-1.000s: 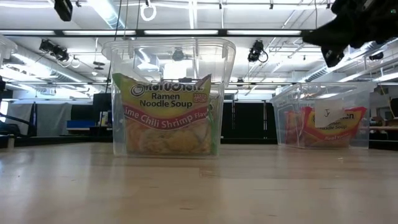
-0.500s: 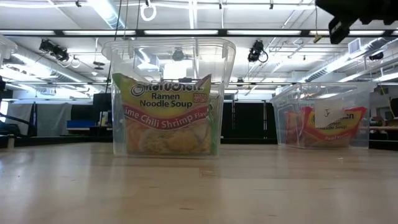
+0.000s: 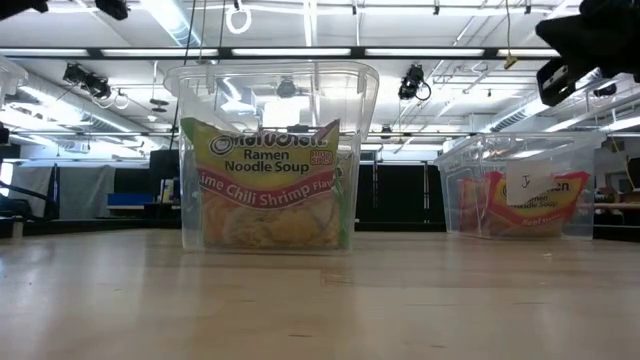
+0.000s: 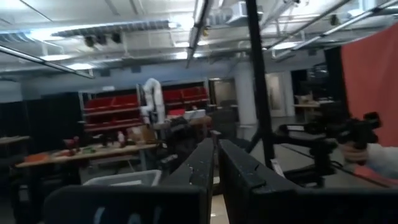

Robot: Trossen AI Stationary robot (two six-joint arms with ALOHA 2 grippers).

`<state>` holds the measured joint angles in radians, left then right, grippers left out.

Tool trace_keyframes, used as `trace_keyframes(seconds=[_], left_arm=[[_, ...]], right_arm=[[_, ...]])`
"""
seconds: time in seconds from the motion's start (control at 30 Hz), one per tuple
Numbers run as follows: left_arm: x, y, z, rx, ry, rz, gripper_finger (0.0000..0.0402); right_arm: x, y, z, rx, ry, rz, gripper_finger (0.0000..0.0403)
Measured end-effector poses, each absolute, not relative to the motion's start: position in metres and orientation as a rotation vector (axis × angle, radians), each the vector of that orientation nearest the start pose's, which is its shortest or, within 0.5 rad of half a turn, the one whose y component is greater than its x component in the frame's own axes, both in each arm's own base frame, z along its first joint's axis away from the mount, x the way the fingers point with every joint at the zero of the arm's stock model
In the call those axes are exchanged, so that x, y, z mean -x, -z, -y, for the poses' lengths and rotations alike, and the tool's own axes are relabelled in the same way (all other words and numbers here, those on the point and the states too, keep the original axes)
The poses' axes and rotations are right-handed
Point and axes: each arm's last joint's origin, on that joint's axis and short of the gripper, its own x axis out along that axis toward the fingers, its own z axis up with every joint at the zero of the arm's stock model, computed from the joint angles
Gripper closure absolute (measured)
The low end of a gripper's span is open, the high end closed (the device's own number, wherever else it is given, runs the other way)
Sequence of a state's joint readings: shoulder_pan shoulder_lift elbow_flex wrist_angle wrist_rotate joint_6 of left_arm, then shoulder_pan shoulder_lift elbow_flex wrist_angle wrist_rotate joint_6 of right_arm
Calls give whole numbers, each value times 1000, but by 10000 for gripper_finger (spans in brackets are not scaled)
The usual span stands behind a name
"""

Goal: Sort Maruchan noodles
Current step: Return to Home Position

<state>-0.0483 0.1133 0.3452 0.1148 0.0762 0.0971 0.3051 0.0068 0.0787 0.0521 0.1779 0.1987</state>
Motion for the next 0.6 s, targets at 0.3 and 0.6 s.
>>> trace_keyframes(seconds=[0.3, 0.6], left_arm=[[-70, -272, 8, -85, 195, 389, 372], [-69, -273, 8, -116, 191, 393, 372]], right_arm=[[-95, -172, -21, -279, -44, 66, 371], [-95, -172, -21, -280, -43, 69, 369]])
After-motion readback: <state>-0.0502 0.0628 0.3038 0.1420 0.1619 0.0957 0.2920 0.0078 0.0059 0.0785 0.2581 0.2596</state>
